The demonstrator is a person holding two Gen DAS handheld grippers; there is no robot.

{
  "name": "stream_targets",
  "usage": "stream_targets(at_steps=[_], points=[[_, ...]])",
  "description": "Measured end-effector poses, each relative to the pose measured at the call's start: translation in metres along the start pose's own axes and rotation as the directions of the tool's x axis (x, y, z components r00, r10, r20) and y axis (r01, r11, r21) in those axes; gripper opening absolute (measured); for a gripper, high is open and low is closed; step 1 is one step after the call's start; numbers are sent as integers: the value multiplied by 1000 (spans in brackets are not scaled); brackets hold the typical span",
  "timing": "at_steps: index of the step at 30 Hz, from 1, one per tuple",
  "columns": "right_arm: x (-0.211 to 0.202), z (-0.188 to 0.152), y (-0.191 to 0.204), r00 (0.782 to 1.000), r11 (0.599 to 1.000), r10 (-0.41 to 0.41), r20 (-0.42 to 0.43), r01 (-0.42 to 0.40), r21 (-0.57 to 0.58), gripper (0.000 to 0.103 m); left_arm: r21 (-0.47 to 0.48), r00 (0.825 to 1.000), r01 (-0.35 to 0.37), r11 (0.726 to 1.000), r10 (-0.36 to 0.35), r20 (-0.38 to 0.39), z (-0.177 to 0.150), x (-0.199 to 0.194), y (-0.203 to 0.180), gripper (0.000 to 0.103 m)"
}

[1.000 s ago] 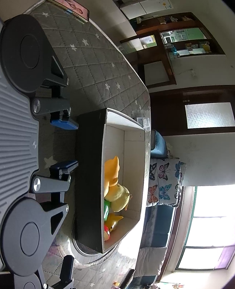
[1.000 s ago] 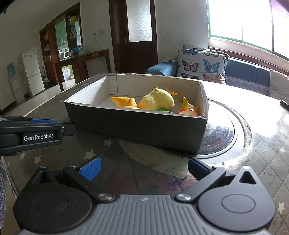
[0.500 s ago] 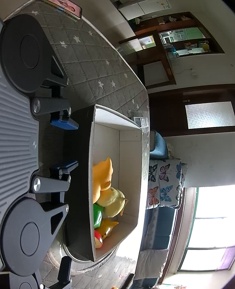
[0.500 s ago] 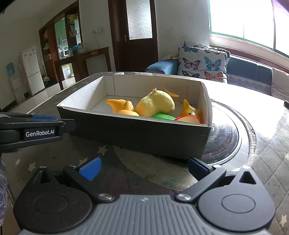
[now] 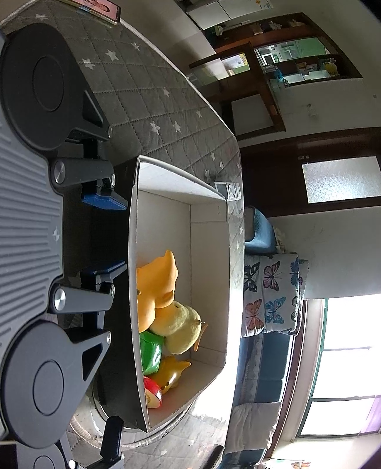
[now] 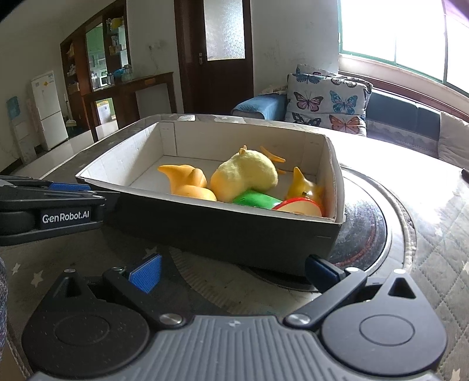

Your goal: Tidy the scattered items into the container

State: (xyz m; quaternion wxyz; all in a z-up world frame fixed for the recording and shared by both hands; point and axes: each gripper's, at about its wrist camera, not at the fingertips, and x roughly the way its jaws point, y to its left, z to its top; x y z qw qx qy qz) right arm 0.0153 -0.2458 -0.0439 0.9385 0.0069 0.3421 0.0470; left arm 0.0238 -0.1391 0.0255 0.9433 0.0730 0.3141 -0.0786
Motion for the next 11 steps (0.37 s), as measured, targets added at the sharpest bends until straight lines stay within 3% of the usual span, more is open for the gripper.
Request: stream_targets(at_steps=[11], points=[[6, 1, -1, 1000, 1000, 2, -14, -2, 5, 103, -22, 1000, 20, 1000, -20, -4, 2, 6, 1, 40]])
